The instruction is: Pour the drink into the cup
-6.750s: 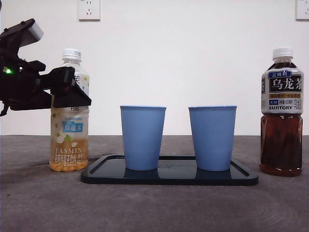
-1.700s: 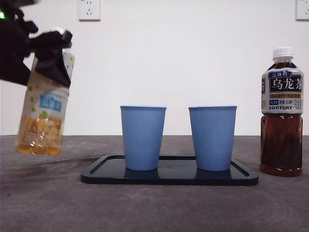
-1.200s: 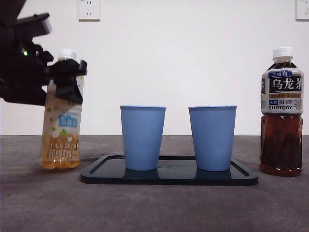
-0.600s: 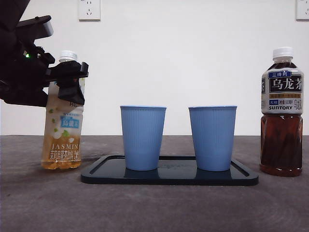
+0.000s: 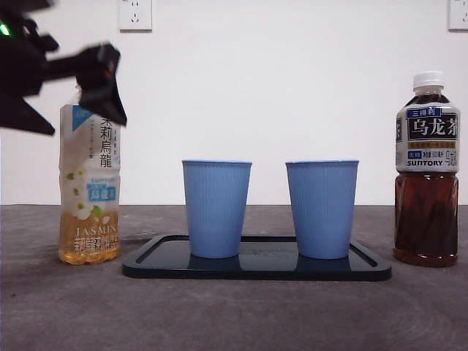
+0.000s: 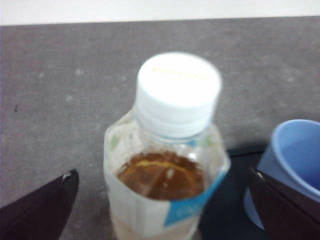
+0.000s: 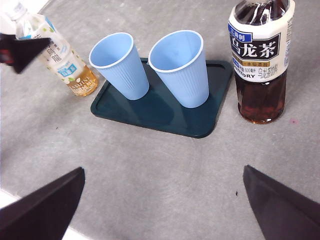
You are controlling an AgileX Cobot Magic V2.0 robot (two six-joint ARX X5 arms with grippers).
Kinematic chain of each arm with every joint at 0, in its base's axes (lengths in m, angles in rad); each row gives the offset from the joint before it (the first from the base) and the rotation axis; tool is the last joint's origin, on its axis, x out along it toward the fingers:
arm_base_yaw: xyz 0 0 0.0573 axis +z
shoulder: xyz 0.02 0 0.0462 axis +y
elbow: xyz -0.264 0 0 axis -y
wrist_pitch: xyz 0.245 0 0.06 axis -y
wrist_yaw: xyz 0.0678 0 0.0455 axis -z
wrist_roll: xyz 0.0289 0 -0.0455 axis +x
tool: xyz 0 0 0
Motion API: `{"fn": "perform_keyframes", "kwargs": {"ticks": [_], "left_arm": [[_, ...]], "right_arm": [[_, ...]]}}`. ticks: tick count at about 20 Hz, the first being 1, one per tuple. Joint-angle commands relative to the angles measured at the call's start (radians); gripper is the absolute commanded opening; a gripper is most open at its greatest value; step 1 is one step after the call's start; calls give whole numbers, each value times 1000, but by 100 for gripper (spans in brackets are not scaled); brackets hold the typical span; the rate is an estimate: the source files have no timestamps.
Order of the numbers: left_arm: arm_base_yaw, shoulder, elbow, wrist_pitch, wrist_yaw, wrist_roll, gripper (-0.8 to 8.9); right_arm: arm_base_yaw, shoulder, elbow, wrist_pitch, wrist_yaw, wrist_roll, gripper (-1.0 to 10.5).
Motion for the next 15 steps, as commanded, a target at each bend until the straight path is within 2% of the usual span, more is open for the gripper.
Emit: {"fn": "perform_keyframes", "kwargs": {"ticks": [1,6,11,15], "left_arm": [[-24,-90,30,-69,3,-5,563],[-74,-299,130,-397,26,-50,561],[-105,-439,265,-719,179,-67,560],[-109,-531,316,-866,311,-82,560]], "right_arm": [[5,2,11,10,-3,-1,507],[5,2,11,11,-50,0,506],[5,2,11,21,-90,-4,506],[5,2,11,99,-136,0,506]]}}
